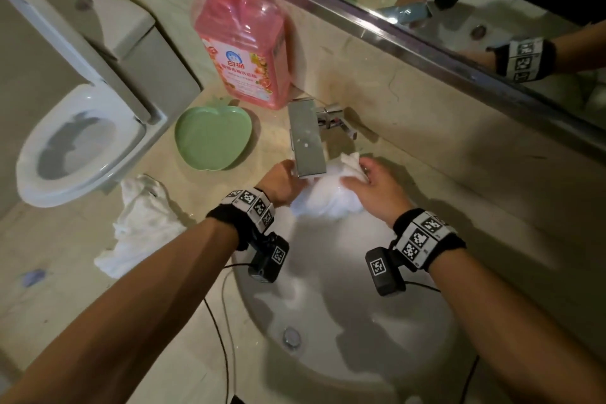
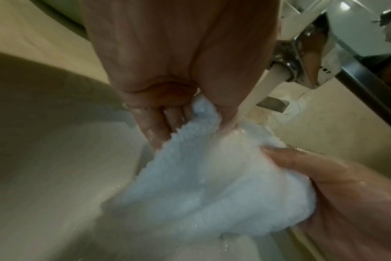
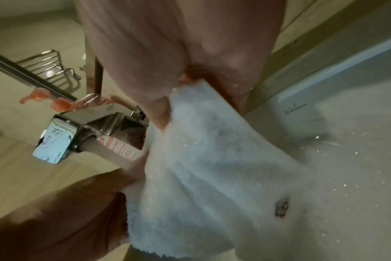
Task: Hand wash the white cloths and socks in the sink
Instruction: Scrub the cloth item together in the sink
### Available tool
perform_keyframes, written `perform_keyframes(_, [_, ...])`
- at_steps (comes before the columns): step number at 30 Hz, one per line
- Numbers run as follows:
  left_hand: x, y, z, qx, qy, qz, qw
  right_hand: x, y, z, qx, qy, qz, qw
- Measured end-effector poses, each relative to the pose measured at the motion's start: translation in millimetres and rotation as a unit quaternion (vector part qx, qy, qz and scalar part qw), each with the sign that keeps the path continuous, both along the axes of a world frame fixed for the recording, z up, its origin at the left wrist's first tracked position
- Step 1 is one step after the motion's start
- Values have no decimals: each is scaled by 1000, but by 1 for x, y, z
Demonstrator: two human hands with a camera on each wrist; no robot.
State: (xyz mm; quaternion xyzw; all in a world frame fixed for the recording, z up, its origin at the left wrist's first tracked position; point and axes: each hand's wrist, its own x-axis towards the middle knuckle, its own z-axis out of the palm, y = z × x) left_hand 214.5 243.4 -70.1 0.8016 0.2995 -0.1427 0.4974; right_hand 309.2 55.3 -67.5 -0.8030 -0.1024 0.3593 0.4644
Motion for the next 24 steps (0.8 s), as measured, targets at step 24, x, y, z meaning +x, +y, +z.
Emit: perform_keyframes(24, [-56,25,-5,-14,-19,-75,997,-14,14,-3,48,-89,46,994])
